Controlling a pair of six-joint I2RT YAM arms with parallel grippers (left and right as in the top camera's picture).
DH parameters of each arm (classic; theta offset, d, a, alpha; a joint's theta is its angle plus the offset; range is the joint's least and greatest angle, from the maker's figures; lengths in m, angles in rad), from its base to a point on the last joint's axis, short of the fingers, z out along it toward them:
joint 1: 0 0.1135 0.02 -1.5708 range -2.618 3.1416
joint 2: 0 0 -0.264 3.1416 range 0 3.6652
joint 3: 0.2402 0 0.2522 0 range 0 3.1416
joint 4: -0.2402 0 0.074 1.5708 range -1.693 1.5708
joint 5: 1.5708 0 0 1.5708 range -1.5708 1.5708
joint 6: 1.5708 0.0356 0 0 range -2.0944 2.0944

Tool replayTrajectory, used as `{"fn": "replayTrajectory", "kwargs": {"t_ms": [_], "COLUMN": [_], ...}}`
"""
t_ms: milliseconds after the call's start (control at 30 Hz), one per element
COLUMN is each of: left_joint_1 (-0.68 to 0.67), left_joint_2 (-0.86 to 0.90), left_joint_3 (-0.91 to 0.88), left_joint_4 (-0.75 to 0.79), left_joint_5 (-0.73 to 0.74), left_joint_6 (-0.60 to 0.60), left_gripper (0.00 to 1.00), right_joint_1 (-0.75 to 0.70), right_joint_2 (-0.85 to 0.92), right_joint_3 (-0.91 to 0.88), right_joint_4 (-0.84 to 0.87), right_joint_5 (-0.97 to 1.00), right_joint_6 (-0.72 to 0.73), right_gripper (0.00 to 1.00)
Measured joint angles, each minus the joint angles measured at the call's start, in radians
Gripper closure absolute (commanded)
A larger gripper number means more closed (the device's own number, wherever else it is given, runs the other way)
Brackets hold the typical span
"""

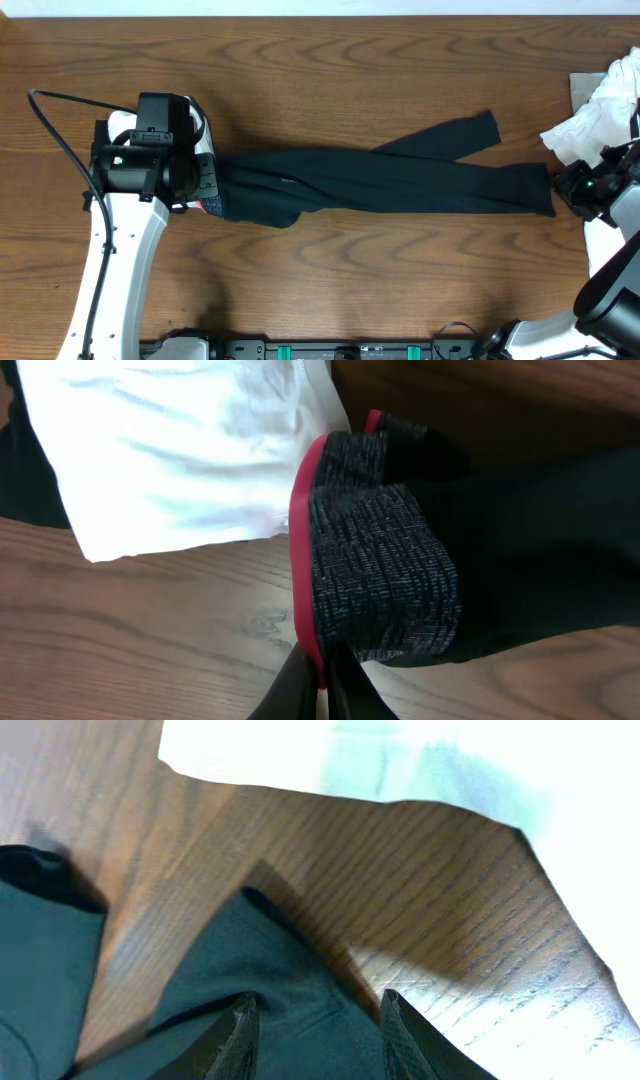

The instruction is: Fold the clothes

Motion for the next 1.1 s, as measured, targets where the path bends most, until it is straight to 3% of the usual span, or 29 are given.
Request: {"fn": "replayTrajectory", "kwargs": {"t_ms": [300,467,733,1100], "left_joint_1": [0.0,0.0,0.0,0.0], "left_joint_2": [0.0,0.0,0.0,0.0], "left_joint_3": [0.0,0.0,0.0,0.0], "left_joint_4": [0.0,0.0,0.0,0.0], "left_joint_5": [0.0,0.0,0.0,0.0], "left_joint_6": [0.0,0.0,0.0,0.0], "left_gripper": [0.94,0.94,0.94,0.94], "right_joint_1": [0.0,0.0,0.0,-0.032], "right_joint_2": [0.067,0.074,0.07,-0.16], "right_joint_3": [0.0,-0.001,-0.001,-0.002], "right_joint_4": [0.011,0.014,0.003,-0.053], "right_joint_5": [-0.026,-0.067,-0.089,-0.086], "right_joint_6": [-0.011,-0.025,-0.04,-0.038], "right_gripper": [0.77,0.79,0.95,0.97]}}
